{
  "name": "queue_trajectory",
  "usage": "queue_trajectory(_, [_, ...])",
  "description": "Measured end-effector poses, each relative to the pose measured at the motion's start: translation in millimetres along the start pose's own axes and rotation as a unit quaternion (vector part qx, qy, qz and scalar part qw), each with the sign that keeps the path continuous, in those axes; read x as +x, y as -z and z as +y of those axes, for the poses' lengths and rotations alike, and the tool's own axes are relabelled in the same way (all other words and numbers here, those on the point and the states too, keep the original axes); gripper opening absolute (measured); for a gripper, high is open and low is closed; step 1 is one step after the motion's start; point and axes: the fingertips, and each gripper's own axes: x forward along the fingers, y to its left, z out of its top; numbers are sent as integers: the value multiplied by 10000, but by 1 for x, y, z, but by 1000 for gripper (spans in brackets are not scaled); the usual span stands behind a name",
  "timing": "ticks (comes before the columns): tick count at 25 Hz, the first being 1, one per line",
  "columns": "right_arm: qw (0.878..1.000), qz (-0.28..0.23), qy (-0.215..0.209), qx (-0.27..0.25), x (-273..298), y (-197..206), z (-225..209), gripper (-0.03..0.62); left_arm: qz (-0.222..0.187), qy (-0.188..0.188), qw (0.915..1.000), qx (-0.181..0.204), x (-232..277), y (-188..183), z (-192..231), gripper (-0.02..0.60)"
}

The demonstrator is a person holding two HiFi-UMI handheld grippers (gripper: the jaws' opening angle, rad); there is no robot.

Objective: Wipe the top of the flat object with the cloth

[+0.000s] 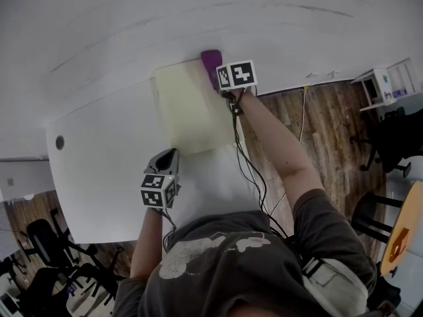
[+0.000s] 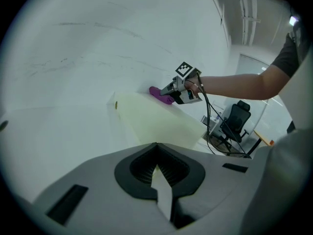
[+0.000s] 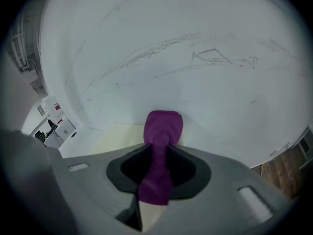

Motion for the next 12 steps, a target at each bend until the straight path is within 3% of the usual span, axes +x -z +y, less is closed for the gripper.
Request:
queue_trajectory(3, [10000,-12,87,-10,-3,0,-6,98,16,-113,9996,265,0,1,0,-2])
queue_trajectory(12, [9993,-37,252,276,-12,7,-22,98,6,-69,9997,246,1,5,1,-2])
